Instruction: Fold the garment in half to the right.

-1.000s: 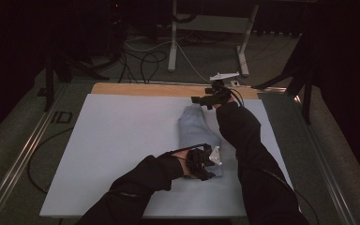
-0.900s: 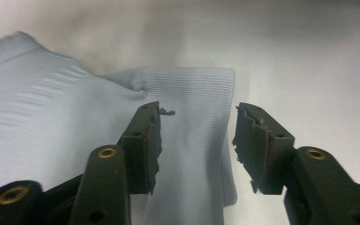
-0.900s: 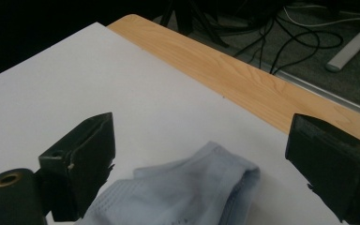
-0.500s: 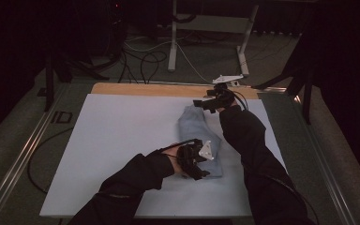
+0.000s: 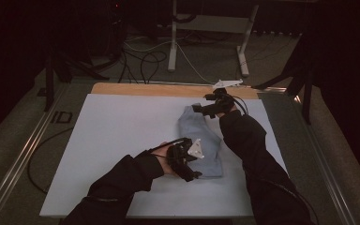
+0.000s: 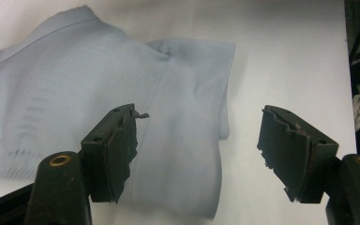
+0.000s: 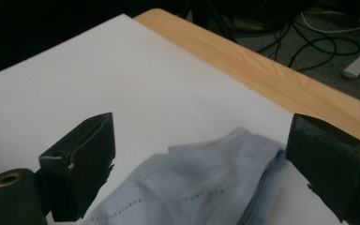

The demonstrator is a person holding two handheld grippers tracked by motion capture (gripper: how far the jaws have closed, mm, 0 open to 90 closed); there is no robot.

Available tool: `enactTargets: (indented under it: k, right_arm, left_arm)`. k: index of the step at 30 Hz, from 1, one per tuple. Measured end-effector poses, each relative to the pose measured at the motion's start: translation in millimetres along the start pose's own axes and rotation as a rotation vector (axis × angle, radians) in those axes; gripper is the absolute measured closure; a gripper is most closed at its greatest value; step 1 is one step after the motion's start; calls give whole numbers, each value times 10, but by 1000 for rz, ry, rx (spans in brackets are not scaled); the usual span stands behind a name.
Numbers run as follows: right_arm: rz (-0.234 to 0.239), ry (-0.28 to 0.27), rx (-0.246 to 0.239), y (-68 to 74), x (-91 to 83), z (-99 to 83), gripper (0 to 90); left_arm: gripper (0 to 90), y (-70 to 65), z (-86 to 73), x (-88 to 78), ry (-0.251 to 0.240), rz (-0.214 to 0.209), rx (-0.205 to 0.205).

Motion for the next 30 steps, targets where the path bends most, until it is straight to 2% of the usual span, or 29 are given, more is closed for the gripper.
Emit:
enactTargets:
  k: [1,5,7,8,10,13,15,20,28,30]
  right_arm:
    - [0,16,-8,13,-4,-28,87]
    - [5,6,-5,28,-25,-42,86]
    - [0,-8,-6,29,-39,-54,86]
    - [0,-8,-6,29,-39,-54,86]
    - [20,0,-1,44,-32,-86,86]
    - [20,13,-10,54,-22,-129,86]
    - [30,14,-6,67,-21,-161,86]
    - [24,9,2,44,-37,-184,86]
    - [13,17,2,-4,-64,-247,86]
    - [10,18,4,-9,-64,-262,86]
  left_arm:
    - [284,1,-20,-22,-5,0,-5]
    - [262,1,-129,-115,-15,-17,-27]
    - [190,3,-203,-149,-8,-28,-31]
    - [190,5,-242,-164,-4,-34,-25]
    - [156,11,-310,-188,-6,-28,-39]
    - [105,18,-382,-228,-14,-27,-53]
    - [34,18,-444,-258,-12,-22,-60]
    - [13,54,-598,-349,-14,10,-83]
    - [6,58,-941,-487,-21,24,-147]
    - [6,57,-1022,-512,-26,42,-164]
Point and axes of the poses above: each handheld gripper's, and its own axes: x roughly forward along the jaws, z roughly out of its top, y roughly to its left, the point moved 9 cm from there along x, roughly forward along the jaws, and after that the axes turned 3 degrees about -y, right-handed, at the moved point
